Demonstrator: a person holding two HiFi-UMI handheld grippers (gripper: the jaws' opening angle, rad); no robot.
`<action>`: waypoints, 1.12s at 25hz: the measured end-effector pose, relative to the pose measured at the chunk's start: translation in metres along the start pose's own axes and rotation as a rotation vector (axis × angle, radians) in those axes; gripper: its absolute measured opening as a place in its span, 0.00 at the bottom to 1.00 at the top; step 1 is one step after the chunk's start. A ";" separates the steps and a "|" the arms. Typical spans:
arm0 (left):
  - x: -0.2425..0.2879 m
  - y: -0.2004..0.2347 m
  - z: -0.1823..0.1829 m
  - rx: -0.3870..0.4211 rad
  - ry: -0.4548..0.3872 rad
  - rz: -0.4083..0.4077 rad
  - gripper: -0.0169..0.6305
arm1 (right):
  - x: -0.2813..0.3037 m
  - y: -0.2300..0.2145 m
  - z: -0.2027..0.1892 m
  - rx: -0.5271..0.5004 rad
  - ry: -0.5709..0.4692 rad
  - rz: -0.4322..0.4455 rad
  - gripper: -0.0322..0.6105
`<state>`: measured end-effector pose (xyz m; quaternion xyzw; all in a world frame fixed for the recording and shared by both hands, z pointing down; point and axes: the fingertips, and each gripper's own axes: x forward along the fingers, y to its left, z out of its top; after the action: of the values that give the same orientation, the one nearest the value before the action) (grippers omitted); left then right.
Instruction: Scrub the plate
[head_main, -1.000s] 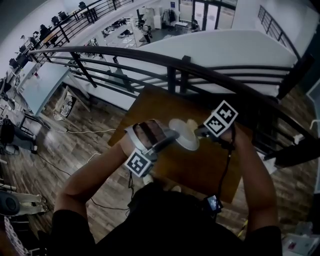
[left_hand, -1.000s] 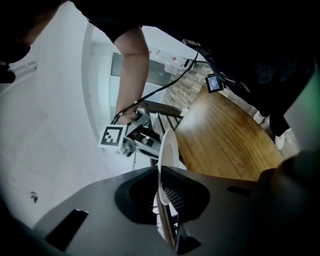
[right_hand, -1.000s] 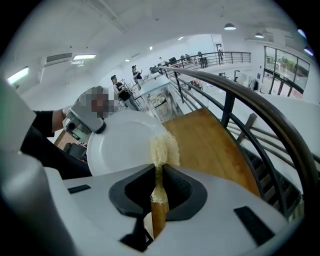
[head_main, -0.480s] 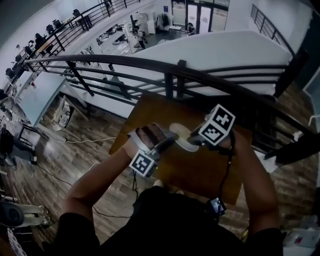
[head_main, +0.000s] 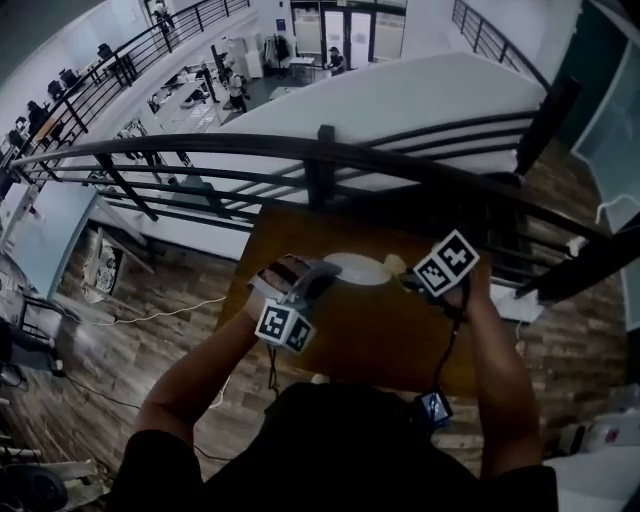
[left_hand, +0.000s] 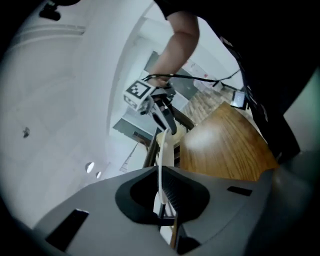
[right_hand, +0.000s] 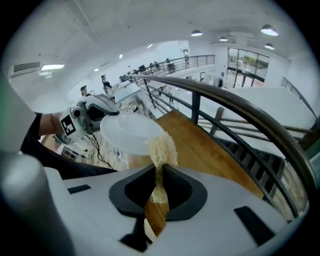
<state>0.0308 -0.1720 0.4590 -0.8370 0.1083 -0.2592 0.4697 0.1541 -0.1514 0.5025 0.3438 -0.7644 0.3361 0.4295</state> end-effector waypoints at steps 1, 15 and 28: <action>-0.001 0.002 -0.008 -0.064 -0.008 -0.010 0.06 | 0.000 -0.001 0.003 0.034 -0.034 -0.021 0.13; 0.030 -0.048 -0.078 -1.027 -0.048 -0.262 0.06 | 0.048 0.017 0.009 0.266 -0.423 -0.178 0.13; 0.087 -0.132 -0.110 -1.555 0.053 -0.486 0.06 | 0.093 0.017 -0.003 0.377 -0.494 -0.133 0.13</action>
<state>0.0370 -0.2187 0.6459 -0.9174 0.0835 -0.2243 -0.3178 0.1055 -0.1615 0.5825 0.5377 -0.7457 0.3495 0.1806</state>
